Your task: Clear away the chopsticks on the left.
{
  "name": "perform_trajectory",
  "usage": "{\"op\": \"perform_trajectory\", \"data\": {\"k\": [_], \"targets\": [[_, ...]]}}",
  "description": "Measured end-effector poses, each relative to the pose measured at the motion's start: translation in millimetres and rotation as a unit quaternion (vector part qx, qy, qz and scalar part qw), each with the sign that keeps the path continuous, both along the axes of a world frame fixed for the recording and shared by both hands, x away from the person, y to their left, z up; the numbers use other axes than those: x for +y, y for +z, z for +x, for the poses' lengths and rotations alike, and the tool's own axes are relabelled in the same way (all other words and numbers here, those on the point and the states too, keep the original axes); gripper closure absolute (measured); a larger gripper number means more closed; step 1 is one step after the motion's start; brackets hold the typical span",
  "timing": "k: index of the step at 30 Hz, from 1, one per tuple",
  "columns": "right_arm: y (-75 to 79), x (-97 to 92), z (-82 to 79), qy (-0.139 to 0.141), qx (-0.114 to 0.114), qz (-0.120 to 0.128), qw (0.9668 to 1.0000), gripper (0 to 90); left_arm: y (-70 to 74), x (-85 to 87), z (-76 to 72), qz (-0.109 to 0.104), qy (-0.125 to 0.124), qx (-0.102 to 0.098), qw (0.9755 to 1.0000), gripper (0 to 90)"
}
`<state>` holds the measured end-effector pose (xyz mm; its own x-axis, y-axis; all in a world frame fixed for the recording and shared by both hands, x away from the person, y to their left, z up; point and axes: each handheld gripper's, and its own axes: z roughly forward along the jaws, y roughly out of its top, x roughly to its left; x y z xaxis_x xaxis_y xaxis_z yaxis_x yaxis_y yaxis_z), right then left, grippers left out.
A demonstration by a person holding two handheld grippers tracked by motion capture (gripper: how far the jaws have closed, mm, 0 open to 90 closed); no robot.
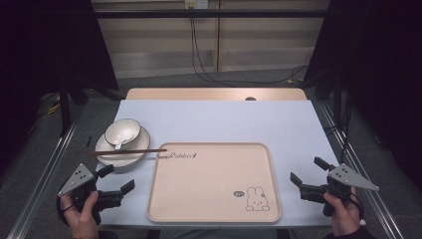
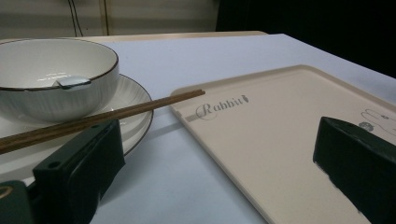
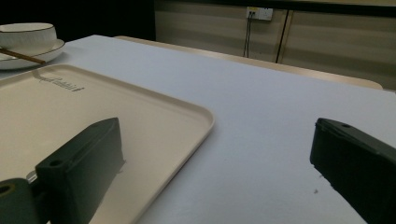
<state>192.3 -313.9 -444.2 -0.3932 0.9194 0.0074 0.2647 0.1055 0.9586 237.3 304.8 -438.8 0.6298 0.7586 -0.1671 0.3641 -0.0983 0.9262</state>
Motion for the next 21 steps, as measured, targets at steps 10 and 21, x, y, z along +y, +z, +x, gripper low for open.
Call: {"op": "perform_trajectory", "data": {"k": [10, 21], "targets": [[-1.0, 0.5, 0.1, 0.006, 0.005, -0.003, 1.0, 2.5, 0.9, 1.2, 0.1, 0.001, -0.017, 0.004, 0.9998, 1.7], [-0.7, 2.4, 0.1, 0.013, 0.004, -0.006, 0.9999, 2.4, 11.1, 29.1, 11.8, 0.029, -0.034, 0.018, 0.9989, 2.6]]}}
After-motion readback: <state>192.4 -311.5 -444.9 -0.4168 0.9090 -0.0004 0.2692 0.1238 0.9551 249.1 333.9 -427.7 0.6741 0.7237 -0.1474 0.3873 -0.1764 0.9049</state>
